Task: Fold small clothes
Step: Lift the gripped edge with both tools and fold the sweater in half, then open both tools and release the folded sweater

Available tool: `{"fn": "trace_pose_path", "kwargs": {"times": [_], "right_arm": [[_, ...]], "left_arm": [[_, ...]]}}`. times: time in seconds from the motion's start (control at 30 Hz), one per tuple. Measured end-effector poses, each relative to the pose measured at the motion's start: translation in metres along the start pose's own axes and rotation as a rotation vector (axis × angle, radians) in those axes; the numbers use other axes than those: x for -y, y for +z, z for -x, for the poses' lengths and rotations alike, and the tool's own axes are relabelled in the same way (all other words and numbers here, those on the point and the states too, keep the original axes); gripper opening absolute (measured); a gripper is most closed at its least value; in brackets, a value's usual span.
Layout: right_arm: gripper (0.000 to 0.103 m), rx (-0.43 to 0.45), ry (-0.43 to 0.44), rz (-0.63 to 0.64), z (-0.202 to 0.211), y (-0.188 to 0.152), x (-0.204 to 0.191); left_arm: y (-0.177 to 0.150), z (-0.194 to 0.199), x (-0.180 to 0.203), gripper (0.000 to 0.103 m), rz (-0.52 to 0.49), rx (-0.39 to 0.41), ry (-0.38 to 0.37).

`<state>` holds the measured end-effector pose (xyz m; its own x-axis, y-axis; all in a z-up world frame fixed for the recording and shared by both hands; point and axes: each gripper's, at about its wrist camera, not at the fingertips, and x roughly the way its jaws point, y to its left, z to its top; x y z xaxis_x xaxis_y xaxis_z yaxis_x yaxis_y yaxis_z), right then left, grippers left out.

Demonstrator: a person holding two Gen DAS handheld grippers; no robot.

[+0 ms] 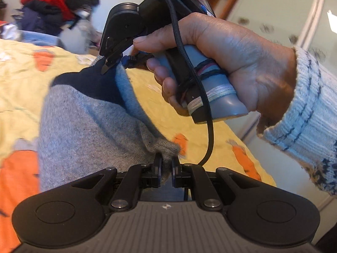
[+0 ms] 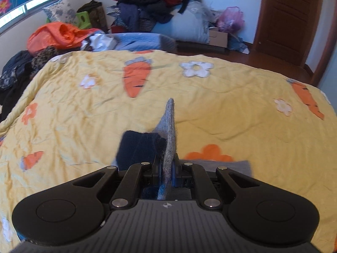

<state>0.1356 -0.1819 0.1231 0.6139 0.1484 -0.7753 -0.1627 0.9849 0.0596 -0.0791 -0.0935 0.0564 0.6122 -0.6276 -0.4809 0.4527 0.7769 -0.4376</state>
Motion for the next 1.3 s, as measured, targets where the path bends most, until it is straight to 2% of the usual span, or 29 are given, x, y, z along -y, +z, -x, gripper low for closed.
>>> {"fn": "trace_pose_path", "kwargs": {"times": [0.17, 0.3, 0.53, 0.7, 0.73, 0.77, 0.8, 0.83, 0.87, 0.93, 1.03, 1.1, 1.17, 1.2, 1.27, 1.3], "right_arm": [[0.014, -0.016, -0.018, -0.059, -0.014, -0.018, 0.059], [0.014, -0.029, -0.031, -0.089, -0.030, -0.033, 0.083], [0.014, -0.039, -0.032, -0.154, -0.046, -0.055, 0.112], [0.014, -0.059, -0.062, -0.158, -0.064, -0.075, 0.122], [0.020, -0.048, -0.070, -0.149, -0.066, -0.077, 0.123], [0.040, -0.036, -0.079, -0.147, -0.066, -0.078, 0.124], [0.049, -0.032, -0.095, -0.153, -0.067, -0.078, 0.126], [0.056, -0.033, -0.083, -0.157, -0.064, -0.077, 0.129], [0.052, -0.027, -0.063, -0.165, -0.059, -0.076, 0.132], [0.052, -0.003, -0.047, -0.162, -0.041, -0.075, 0.135], [0.052, 0.051, 0.029, -0.137, -0.008, -0.081, 0.137], [0.053, 0.071, 0.074, -0.123, 0.009, -0.090, 0.135], [0.053, 0.100, 0.144, -0.124, 0.023, -0.100, 0.132], [0.053, 0.112, 0.178, -0.120, 0.026, -0.104, 0.129], [0.051, 0.154, 0.220, -0.104, 0.027, -0.102, 0.123], [0.052, 0.171, 0.230, -0.110, 0.023, -0.098, 0.123]], "left_arm": [[-0.005, -0.036, 0.025, 0.008, -0.041, -0.073, -0.003], [-0.013, -0.055, 0.033, 0.008, -0.064, -0.127, 0.012], [-0.026, -0.085, 0.033, 0.008, -0.087, -0.204, 0.042], [-0.039, -0.090, 0.025, 0.008, -0.095, -0.213, 0.050], [-0.039, -0.090, 0.024, 0.009, -0.095, -0.218, 0.049], [-0.040, -0.087, 0.025, 0.014, -0.086, -0.228, 0.047], [-0.038, -0.083, 0.024, 0.019, -0.068, -0.240, 0.042], [-0.036, -0.077, 0.022, 0.042, -0.053, -0.255, 0.026], [-0.032, -0.071, 0.021, 0.075, -0.044, -0.260, 0.000], [-0.030, -0.042, 0.019, 0.099, -0.042, -0.215, -0.026], [-0.022, 0.002, 0.012, 0.099, -0.026, -0.117, -0.022], [-0.009, 0.015, -0.002, 0.100, 0.002, -0.054, 0.037], [0.007, 0.012, -0.023, 0.100, 0.021, -0.042, 0.096], [0.016, 0.008, -0.034, 0.100, 0.045, -0.048, 0.092], [0.029, -0.008, -0.055, 0.100, 0.099, -0.033, 0.005], [0.036, -0.018, -0.062, 0.100, 0.103, -0.019, -0.013]]}}
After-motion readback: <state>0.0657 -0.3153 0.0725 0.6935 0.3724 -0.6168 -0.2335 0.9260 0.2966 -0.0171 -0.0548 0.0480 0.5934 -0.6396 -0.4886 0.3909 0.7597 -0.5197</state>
